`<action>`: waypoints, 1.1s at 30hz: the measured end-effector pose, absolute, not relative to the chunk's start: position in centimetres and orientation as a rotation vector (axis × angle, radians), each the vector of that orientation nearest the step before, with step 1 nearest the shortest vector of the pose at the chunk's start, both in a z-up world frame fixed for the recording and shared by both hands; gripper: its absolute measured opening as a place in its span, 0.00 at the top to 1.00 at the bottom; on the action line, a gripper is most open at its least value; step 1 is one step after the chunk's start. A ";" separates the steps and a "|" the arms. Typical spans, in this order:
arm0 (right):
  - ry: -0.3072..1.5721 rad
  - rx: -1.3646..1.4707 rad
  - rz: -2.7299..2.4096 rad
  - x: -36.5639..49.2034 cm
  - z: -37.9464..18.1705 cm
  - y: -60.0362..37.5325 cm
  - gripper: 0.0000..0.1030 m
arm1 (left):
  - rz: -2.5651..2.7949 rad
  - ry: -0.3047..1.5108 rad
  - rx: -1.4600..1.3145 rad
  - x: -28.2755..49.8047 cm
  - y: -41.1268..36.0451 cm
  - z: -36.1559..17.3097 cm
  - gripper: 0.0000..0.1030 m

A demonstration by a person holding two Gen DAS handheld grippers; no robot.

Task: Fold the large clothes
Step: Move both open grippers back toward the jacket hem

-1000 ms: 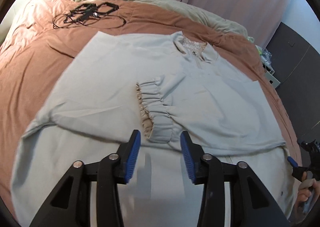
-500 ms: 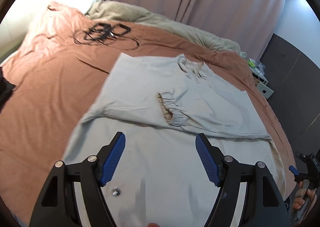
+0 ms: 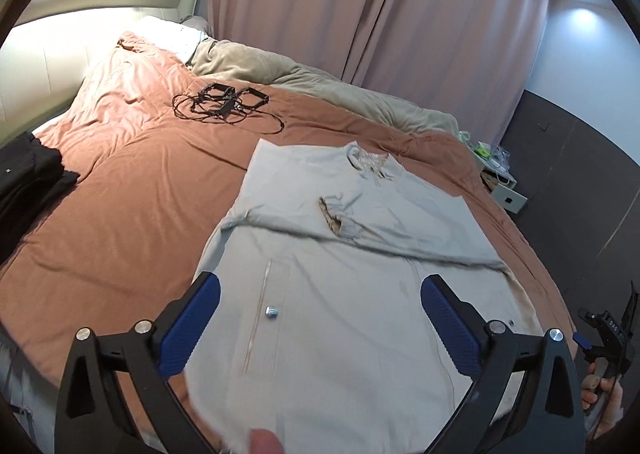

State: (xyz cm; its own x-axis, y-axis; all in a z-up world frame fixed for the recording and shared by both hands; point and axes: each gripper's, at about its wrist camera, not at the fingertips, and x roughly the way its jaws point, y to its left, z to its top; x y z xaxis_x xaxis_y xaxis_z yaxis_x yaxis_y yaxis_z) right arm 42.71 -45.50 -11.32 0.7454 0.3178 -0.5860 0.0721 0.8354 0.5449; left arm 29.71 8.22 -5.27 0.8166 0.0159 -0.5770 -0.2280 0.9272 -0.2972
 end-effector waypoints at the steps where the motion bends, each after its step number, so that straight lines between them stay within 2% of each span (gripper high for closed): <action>1: 0.724 0.569 0.144 42.0 -11.2 -45.6 0.14 | 0.129 0.590 -0.363 29.0 8.1 -5.0 0.00; 11: 0.669 0.439 0.124 34.7 -9.9 -45.8 0.14 | 0.154 0.470 -0.298 20.4 7.7 -4.1 0.00; 26: 0.759 0.284 0.195 29.4 -13.6 -44.3 0.14 | 0.262 0.537 -0.302 13.2 9.7 -7.7 0.00; 33: 0.812 0.285 0.221 28.9 -17.0 -44.4 0.14 | 0.261 0.589 -0.269 13.7 9.8 -10.4 0.00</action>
